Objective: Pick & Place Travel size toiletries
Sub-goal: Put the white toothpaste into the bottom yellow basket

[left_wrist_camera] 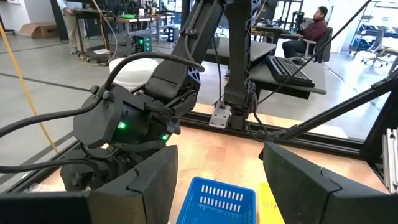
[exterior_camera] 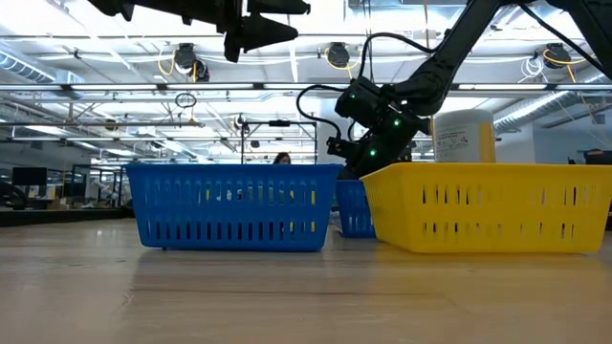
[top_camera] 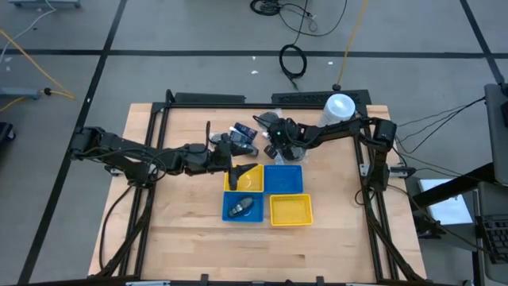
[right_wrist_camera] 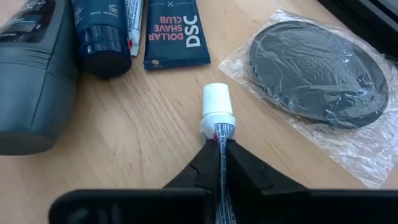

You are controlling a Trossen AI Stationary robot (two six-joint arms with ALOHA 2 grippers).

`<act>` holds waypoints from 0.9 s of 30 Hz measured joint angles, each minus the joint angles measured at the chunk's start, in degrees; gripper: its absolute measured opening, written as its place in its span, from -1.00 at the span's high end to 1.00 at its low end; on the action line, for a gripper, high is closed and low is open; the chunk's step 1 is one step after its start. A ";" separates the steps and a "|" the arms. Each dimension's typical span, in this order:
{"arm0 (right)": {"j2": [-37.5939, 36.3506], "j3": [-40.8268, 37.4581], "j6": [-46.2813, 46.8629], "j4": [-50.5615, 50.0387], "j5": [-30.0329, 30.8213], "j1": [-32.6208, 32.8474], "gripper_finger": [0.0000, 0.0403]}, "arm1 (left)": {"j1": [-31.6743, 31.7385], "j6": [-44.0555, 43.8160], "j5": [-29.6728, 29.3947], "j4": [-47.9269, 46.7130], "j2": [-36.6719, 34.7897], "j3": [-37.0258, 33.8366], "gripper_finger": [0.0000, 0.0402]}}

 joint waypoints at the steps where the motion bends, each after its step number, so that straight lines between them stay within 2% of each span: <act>1: 0.00 0.00 0.00 0.00 -0.04 -0.02 0.94 | 0.00 0.00 0.00 0.01 0.02 0.00 -0.17; 8: -2.02 -0.13 0.18 -0.48 -0.39 0.26 0.97 | 0.00 0.02 0.00 0.02 0.02 0.00 -0.17; 15: -8.30 -0.11 0.33 -1.36 -0.42 2.04 0.98 | 0.00 0.11 0.00 -0.27 0.02 0.00 -0.17; 27: -23.75 -0.11 -1.25 -1.83 -0.44 12.56 0.98 | 0.00 0.23 0.00 -0.42 0.02 0.00 -0.17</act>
